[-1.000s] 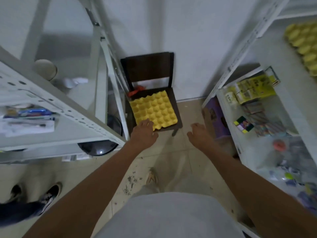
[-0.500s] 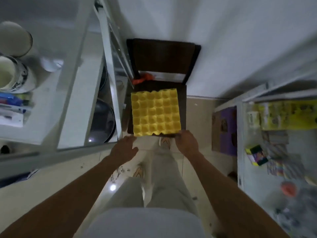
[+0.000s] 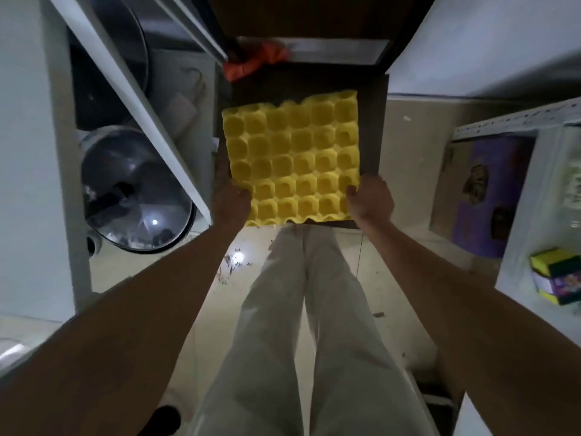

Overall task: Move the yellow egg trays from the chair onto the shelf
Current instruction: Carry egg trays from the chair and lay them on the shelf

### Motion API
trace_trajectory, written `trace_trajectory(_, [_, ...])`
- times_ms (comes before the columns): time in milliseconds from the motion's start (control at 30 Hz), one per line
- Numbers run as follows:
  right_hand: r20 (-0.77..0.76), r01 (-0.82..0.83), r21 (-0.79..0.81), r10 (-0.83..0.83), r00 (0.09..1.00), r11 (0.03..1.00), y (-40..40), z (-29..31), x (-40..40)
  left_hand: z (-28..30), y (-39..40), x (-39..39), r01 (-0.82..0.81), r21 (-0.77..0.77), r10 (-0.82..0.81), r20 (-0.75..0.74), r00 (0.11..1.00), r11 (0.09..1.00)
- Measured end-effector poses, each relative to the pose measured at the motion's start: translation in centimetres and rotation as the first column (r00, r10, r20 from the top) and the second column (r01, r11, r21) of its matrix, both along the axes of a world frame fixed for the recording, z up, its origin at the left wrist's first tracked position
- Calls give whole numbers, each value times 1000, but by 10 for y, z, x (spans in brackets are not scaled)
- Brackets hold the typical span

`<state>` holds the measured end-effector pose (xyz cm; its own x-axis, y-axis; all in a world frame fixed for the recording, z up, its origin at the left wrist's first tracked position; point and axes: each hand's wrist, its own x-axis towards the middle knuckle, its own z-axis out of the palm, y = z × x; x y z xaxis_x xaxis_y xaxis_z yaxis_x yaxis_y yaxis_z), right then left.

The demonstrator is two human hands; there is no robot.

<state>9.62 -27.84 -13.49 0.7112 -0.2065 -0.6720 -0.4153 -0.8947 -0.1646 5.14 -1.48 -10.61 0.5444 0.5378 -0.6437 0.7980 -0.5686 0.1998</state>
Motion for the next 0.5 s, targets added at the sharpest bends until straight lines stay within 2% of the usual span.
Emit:
trace_trajectory(67, [62, -43, -78, 48, 997, 996, 3, -4, -4, -6, 8, 3, -37, 123, 38, -7, 999, 992])
trace_trajectory(100, [76, -61, -99, 69, 995, 993, 4, -7, -6, -9, 13, 2, -73, 137, 77, -21, 997, 988])
trace_trajectory(233, [54, -74, -103, 80, 995, 992, 7, -14, -2, -19, 20, -2, -106, 43, 110, -77, 991, 993])
trace_trajectory(367, [-23, -214, -46, 213, 977, 976, -4, -21, 15, -19, 29, -1, -119, 74, 118, 8, 993, 990])
trace_trajectory(500, [52, -374, 30, 372, 927, 927, -14, -12, 23, -14, 35, -8, -112, 58, 106, 93, 990, 992])
